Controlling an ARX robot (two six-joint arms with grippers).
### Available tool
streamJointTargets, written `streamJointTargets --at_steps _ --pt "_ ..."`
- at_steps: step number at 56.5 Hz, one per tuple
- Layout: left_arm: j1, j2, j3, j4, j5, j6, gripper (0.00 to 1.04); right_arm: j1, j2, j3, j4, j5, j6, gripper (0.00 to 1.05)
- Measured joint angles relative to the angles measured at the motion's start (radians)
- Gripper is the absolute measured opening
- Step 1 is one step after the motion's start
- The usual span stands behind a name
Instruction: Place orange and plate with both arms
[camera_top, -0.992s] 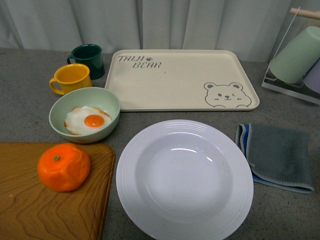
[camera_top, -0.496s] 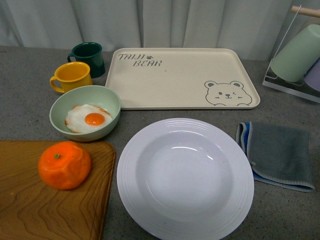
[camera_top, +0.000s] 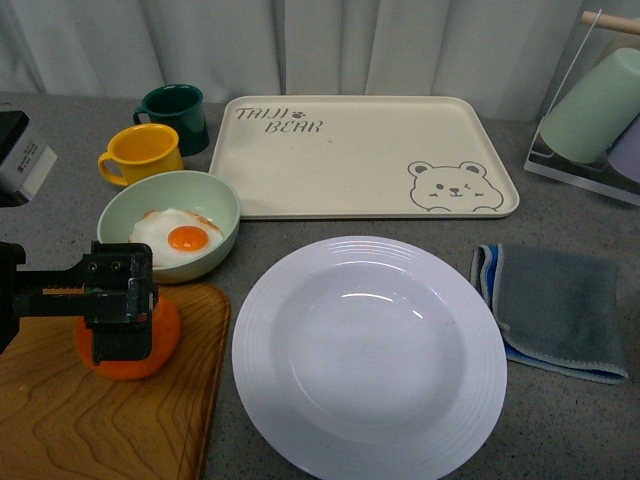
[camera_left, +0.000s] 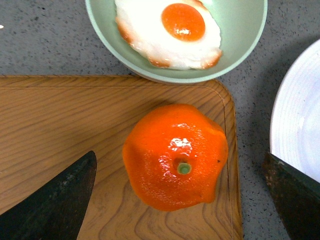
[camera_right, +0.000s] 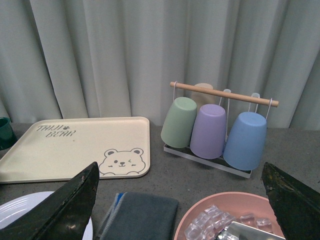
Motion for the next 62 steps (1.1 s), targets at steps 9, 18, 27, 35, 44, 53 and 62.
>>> streamJointTargets --at_steps 9,18,27,35,44,53,62 --pt "0.006 0.098 0.031 -0.004 0.035 -0.021 0.98 0.0 0.0 0.0 0.0 0.0 0.0 0.95" --pt "0.029 0.159 0.051 0.007 0.023 -0.023 0.98 0.0 0.0 0.0 0.0 0.0 0.0 0.95" --pt "0.034 0.163 0.06 0.008 0.018 -0.036 0.77 0.0 0.0 0.0 0.0 0.0 0.0 0.95" --pt "-0.003 0.112 0.06 -0.031 0.015 -0.053 0.59 0.0 0.0 0.0 0.0 0.0 0.0 0.95" --pt "-0.115 0.034 0.09 -0.066 0.003 -0.088 0.52 0.0 0.0 0.0 0.0 0.0 0.0 0.95" --pt "-0.269 0.075 0.163 -0.061 -0.034 -0.131 0.51 0.0 0.0 0.0 0.0 0.0 0.0 0.95" --pt "-0.367 0.175 0.227 -0.04 -0.055 -0.169 0.51 0.0 0.0 0.0 0.0 0.0 0.0 0.95"
